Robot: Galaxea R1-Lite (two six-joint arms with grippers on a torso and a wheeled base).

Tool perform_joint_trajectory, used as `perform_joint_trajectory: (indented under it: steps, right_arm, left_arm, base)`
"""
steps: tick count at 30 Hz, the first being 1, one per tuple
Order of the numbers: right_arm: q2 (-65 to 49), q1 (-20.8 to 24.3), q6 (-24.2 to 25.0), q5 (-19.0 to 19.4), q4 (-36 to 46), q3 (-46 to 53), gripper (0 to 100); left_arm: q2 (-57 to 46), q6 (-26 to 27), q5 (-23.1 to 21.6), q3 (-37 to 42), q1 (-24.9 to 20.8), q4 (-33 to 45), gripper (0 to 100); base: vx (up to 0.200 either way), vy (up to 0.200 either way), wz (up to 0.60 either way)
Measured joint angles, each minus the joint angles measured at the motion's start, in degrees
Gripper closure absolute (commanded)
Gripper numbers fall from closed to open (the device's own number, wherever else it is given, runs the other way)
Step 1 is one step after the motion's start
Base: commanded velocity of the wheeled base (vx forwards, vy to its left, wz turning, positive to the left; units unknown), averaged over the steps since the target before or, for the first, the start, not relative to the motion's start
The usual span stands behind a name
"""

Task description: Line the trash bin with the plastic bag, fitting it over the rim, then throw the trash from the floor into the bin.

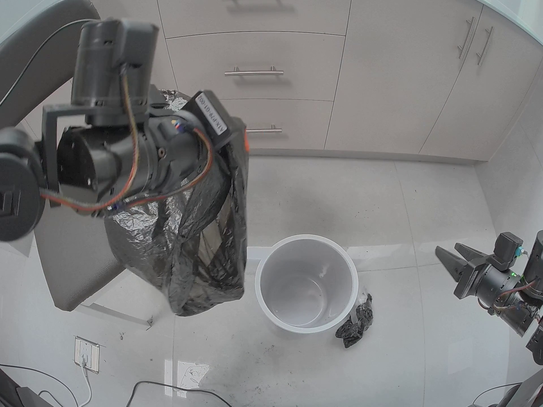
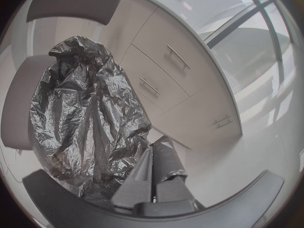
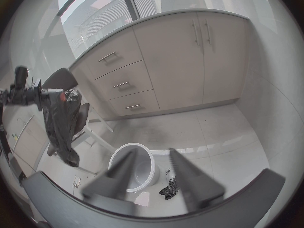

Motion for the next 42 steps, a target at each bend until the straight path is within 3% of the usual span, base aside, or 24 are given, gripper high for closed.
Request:
perform_joint_trajectory:
  steps: [6, 12, 26, 31, 42]
  right_arm:
    - [2.01, 7.94, -4.95, -3.24, 1.91, -3.01, 0]
    - [5.52, 15.29, -6.8, -5.07, 4.49, -8.0, 0]
    - [13.04, 25.43, -7.08, -8.22, 2.38, -10.59, 0]
    - [14.42, 26.49, -7.03, -10.65, 1.23, -11.58, 0]
    - [15.97, 23.83, -7.46, -10.92, -2.51, -15.14, 0]
  left_arm:
    - [4.39, -5.18, 0.55, -12.28, -4.44, 9.35, 100]
    - [6.35, -6.11, 0.77, -18.83, -9.23, 13.97, 100]
    - [8.02, -5.84, 0.85, -22.2, -17.59, 15.75, 100]
    - [9.16, -5.81, 0.9, -22.27, -18.44, 15.75, 100]
    - [10.42, -5.89, 0.96, -22.27, -18.58, 15.69, 100]
  base:
    - [0.0, 0.0, 0.0]
    - [0.0, 0.0, 0.0]
    - [0.0, 0.0, 0.0]
    - [0.0, 0.0, 0.0]
    - [0.0, 0.0, 0.0]
